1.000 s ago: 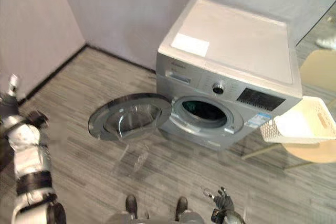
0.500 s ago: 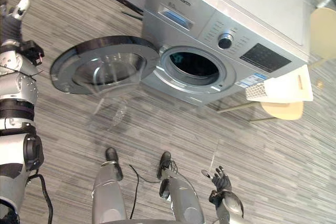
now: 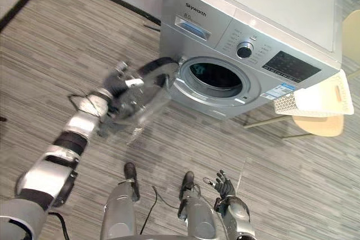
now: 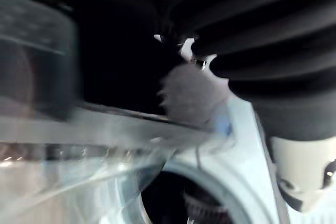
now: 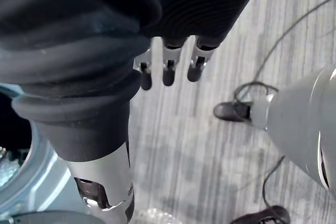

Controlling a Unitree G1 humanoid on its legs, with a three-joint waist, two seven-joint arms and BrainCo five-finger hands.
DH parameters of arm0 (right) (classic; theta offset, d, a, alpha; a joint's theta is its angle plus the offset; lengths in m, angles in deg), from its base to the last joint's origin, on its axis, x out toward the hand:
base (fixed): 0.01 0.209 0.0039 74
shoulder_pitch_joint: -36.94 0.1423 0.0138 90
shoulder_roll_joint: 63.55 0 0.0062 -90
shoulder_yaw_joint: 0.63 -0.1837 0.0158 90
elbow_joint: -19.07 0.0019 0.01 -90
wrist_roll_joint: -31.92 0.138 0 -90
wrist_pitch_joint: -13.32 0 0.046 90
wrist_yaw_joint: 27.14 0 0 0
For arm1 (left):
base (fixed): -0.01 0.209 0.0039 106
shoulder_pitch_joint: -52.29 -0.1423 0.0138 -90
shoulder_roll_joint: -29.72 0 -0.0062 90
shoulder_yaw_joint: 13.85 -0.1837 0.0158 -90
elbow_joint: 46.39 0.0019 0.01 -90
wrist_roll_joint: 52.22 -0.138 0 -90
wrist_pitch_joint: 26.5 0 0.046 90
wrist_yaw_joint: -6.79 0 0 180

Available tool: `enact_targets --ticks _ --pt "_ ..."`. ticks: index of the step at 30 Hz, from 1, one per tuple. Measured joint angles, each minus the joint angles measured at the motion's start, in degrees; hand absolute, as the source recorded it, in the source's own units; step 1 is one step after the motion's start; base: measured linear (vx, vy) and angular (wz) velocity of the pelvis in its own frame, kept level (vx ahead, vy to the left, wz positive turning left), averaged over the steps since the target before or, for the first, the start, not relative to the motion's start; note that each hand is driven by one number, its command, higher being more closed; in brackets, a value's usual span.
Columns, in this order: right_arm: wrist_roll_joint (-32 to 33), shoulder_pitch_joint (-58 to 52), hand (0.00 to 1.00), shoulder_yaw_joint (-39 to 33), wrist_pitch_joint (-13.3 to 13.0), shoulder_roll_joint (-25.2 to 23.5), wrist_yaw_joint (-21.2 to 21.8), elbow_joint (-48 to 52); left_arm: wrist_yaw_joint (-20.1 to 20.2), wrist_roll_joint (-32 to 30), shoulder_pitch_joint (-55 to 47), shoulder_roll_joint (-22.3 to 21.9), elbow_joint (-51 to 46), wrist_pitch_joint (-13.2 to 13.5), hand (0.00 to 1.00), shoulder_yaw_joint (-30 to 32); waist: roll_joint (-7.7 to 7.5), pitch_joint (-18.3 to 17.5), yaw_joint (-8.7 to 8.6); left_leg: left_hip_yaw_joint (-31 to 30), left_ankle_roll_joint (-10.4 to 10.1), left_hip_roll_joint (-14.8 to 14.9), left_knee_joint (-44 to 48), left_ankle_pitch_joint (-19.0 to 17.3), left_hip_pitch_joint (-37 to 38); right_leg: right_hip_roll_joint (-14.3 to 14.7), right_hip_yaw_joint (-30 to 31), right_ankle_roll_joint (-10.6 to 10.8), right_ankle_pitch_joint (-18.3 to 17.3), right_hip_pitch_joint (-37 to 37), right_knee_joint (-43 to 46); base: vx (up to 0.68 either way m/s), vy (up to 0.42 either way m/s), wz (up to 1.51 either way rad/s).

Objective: Pick up the laundry basket with both hands and put the clothes into the washing machine.

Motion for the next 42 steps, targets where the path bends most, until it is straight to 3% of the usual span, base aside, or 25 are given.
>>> enact_targets --ticks 2,4,7,8,11,13,19,24,26,27,32,33,35,37,42 --pt "0.0 -0.1 0.00 -0.3 0.0 0.2 -0.1 -0.3 -0.6 1.8 -2.3 -4.2 0.7 0.2 0.00 -1.2 0.00 0.0 -0.88 0.8 -0.1 -1.4 -1.6 0.1 1.9 -1.2 0.7 0.0 -0.1 0.3 0.7 -0.09 0.089 -0.10" --pt "0.0 -0.3 0.00 -0.3 0.1 0.1 -0.1 -1.8 0.8 2.3 -3.3 -6.7 4.7 -0.7 0.00 -9.2 0.07 -0.4 -1.71 3.3 -0.2 -2.8 -4.4 0.2 5.6 -2.5 2.4 -0.5 -0.7 1.1 1.0 -0.05 0.083 -0.37" --pt "-0.2 -0.8 0.00 -0.5 0.4 0.3 -0.1 -2.0 4.6 2.3 -7.3 -13.6 10.9 -4.0 0.00 -21.8 1.68 -3.1 -5.36 9.1 -0.7 -4.6 -9.5 0.5 9.3 -3.4 8.3 -0.5 -1.6 -1.5 1.3 0.02 0.062 -0.76" --pt "-0.4 -0.8 0.00 -0.6 0.5 0.5 -0.1 -1.9 5.1 2.3 -7.4 -16.2 11.7 -4.2 0.00 -23.1 2.31 -3.5 -6.44 11.0 -0.8 -4.7 -10.4 0.6 9.8 -3.3 10.0 -0.5 -1.6 -2.6 1.2 0.04 0.035 -0.89" --pt "-0.4 -2.2 0.00 -2.9 0.9 1.4 -0.1 -1.2 4.5 3.3 -4.3 -21.9 11.7 -3.7 0.00 -22.5 4.05 -4.4 -10.27 16.2 -1.7 -4.3 -11.7 1.1 11.8 -1.8 15.5 -0.8 -0.3 -4.6 -0.6 0.08 0.001 -1.09" --pt "-0.4 -5.7 0.00 -6.1 1.1 2.6 -0.2 0.8 2.2 5.5 -0.2 -23.4 11.2 -3.2 0.00 -21.1 5.23 -5.1 -11.58 18.8 -1.6 -3.0 -11.4 1.0 13.1 -0.8 18.0 0.3 0.6 -4.6 -1.7 0.14 -0.063 -0.88" --pt "-0.3 -13.8 0.00 -14.1 1.1 2.0 -0.6 3.1 -4.0 9.4 4.5 -22.6 3.1 2.1 0.00 -11.9 6.93 -6.0 -11.68 22.5 -2.9 -0.4 -13.9 1.8 16.1 2.2 19.0 1.0 1.0 -4.3 -2.4 0.15 -0.082 -0.39" --pt "-0.4 -13.8 0.00 -16.9 0.9 -0.5 -0.4 0.1 -3.3 5.6 -10.4 -21.1 2.0 2.3 0.00 -5.7 9.10 -7.2 -10.16 21.5 -3.5 -0.4 -15.6 2.3 20.0 2.5 15.5 0.9 0.9 0.0 -2.6 0.05 -0.026 0.14" --pt "-0.4 -13.7 0.00 -18.8 1.1 -1.2 -0.2 -3.5 -2.3 2.6 -20.7 -20.0 2.2 2.1 0.00 -0.5 10.79 -8.3 -9.71 17.8 -3.5 -0.7 -15.7 2.3 20.1 1.7 11.3 0.7 -0.3 2.5 -2.6 0.03 -0.003 0.83" --pt "-0.4 -13.2 0.00 -18.8 1.2 -1.5 -0.2 -5.3 -2.1 1.4 -24.8 -19.1 2.6 1.9 0.00 2.9 10.94 -8.4 -8.99 16.2 -3.5 -0.9 -15.8 2.3 20.2 1.6 10.0 0.7 -0.9 3.6 -2.6 0.02 -0.010 0.82" --pt "-0.4 -10.3 0.00 -18.4 1.1 -0.9 -0.1 -9.7 -1.9 -3.5 -39.2 -14.2 8.0 -0.1 0.00 24.5 11.01 -9.0 -4.34 9.9 -3.1 -2.1 -18.0 4.8 21.1 0.6 3.3 0.1 -3.5 8.2 -2.5 -0.05 -0.009 0.77" --pt "-0.4 -9.8 0.00 -17.6 1.1 -0.7 -0.2 -10.1 -2.4 -3.8 -42.9 -13.1 9.2 -0.5 0.00 30.9 11.10 -10.4 -2.46 8.5 -3.0 -2.6 -19.9 6.2 21.5 0.4 1.3 0.1 -3.8 8.9 -2.5 -0.06 0.013 0.57" --pt "-0.4 -8.9 0.00 -16.9 1.1 -0.3 -0.2 -10.5 -2.5 -3.7 -46.2 -12.7 10.0 -1.2 0.00 36.6 10.89 -11.2 -1.50 6.2 -3.0 -3.3 -21.7 7.1 22.7 -0.1 -1.1 0.2 -4.7 10.7 -2.1 -0.05 0.034 0.72" --pt "-0.5 -7.9 0.00 -15.5 1.1 0.0 -0.2 -10.8 -2.8 -3.4 -49.9 -13.1 11.3 -1.9 0.00 41.6 10.20 -13.0 0.02 1.9 -2.8 -4.3 -23.4 8.2 24.0 -0.8 -5.3 0.1 -6.8 13.3 -0.6 -0.04 0.036 0.98" --pt "-0.6 -4.2 0.00 -15.3 1.3 0.0 -0.2 -14.4 -2.4 -3.0 -54.0 -17.7 12.9 -2.6 0.00 45.4 8.15 -15.3 2.87 -8.1 -1.6 -8.1 -23.6 8.6 23.5 -4.1 -14.8 2.3 -10.2 18.4 1.2 -0.02 0.071 1.13"
